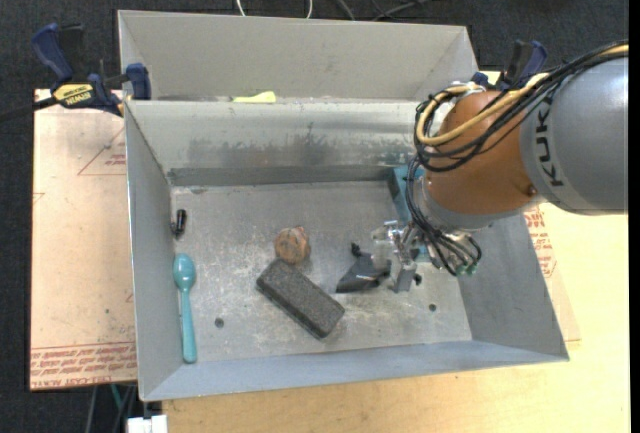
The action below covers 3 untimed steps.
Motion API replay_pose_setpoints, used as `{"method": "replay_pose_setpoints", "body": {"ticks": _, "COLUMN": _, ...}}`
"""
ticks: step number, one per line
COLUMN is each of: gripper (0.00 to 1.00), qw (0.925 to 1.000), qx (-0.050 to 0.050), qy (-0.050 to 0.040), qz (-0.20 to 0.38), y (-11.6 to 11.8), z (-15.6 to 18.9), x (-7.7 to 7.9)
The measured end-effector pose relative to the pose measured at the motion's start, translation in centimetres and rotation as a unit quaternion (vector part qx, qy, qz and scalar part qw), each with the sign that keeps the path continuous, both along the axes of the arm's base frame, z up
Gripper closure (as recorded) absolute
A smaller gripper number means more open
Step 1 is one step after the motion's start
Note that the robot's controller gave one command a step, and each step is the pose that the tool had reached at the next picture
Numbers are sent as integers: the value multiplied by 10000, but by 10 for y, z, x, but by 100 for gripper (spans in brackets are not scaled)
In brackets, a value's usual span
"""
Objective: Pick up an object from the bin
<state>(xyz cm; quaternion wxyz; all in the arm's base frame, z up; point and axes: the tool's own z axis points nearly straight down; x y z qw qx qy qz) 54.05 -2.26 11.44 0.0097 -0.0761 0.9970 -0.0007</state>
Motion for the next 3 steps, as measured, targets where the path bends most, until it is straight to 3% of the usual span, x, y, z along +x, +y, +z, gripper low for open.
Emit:
{"method": "replay_pose_setpoints", "body": {"ticks": 1, "gripper": 100, "qw": 9969, "qx": 3, "qy": 0, "qz": 787, "y": -66, "z": -22, "x": 44}}
{"method": "replay_pose_setpoints", "body": {"ticks": 2, "gripper": 100, "qw": 9963, "qx": 4, "qy": 45, "qz": 858, "y": -44, "z": 42, "x": 28}}
{"method": "replay_pose_setpoints", "body": {"ticks": 3, "gripper": 100, "qw": 9951, "qx": 15, "qy": 33, "qz": 991, "y": -82, "z": 121, "x": 54}}
